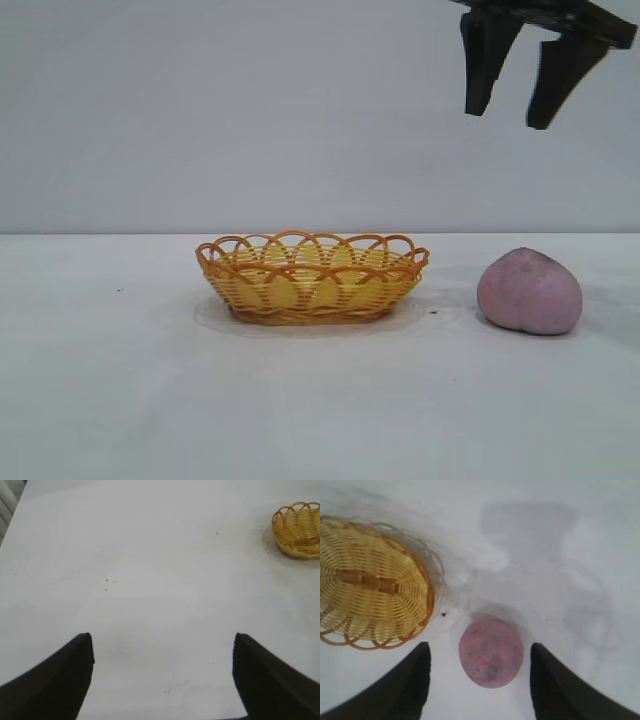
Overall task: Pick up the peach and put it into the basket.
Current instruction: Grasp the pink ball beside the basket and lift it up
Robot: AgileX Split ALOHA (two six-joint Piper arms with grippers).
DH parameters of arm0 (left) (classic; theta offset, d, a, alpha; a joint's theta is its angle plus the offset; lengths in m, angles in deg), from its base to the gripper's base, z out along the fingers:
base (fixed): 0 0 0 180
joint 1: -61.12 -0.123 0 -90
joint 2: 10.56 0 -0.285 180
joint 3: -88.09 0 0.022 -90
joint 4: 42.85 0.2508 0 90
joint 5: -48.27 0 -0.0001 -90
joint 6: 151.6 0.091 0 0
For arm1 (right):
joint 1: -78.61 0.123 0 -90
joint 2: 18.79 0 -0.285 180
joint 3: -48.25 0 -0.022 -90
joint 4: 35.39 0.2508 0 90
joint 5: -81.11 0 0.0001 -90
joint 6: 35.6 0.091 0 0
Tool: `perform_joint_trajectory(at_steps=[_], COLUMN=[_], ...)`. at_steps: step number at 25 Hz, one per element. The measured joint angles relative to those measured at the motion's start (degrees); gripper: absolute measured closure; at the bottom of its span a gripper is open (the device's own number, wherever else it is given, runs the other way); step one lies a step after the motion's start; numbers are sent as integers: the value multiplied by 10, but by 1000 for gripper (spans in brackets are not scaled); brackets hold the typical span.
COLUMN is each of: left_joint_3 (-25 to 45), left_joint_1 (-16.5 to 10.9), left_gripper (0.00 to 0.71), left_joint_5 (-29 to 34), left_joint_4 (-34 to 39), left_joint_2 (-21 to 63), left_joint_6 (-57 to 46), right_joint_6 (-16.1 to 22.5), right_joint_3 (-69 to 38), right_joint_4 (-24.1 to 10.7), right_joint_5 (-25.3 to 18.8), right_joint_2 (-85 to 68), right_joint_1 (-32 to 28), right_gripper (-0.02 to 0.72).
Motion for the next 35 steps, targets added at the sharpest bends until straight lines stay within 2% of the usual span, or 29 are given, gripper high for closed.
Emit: perform_joint_trajectory(at_steps=[2, 3, 9, 19, 25, 26, 27, 28, 29, 35], left_joint_3=[0, 0, 0, 0, 0, 0, 0, 0, 0, 0], left_joint_1=[0, 0, 0, 0, 0, 0, 0, 0, 0, 0], left_gripper=[164, 164, 164, 164, 164, 164, 164, 164, 164, 164], left_joint_5=[1, 1, 1, 1, 1, 1, 1, 1, 1, 1], left_joint_4=[0, 0, 0, 0, 0, 0, 0, 0, 0, 0], left_joint_2=[1, 1, 1, 1, 1, 1, 1, 1, 1, 1], left_joint_6=[0, 0, 0, 0, 0, 0, 0, 0, 0, 0], right_joint_6=[1, 2, 6, 8, 7, 7, 7, 7, 7, 7], right_joint_3=[0, -1, -49, -160, -183, -183, -183, -183, -183, -183], right_joint_4=[-6, -7, -21, -21, -8, -7, -6, -6, -6, -5], right_joint_5=[-1, -1, 0, 7, 50, 53, 58, 60, 61, 79], right_joint_2=[0, -1, -12, -18, -18, -17, -13, -7, -1, 23], right_joint_1=[10, 11, 12, 12, 12, 12, 12, 12, 12, 12], right_gripper=[295, 336, 321, 321, 321, 352, 352, 401, 417, 408])
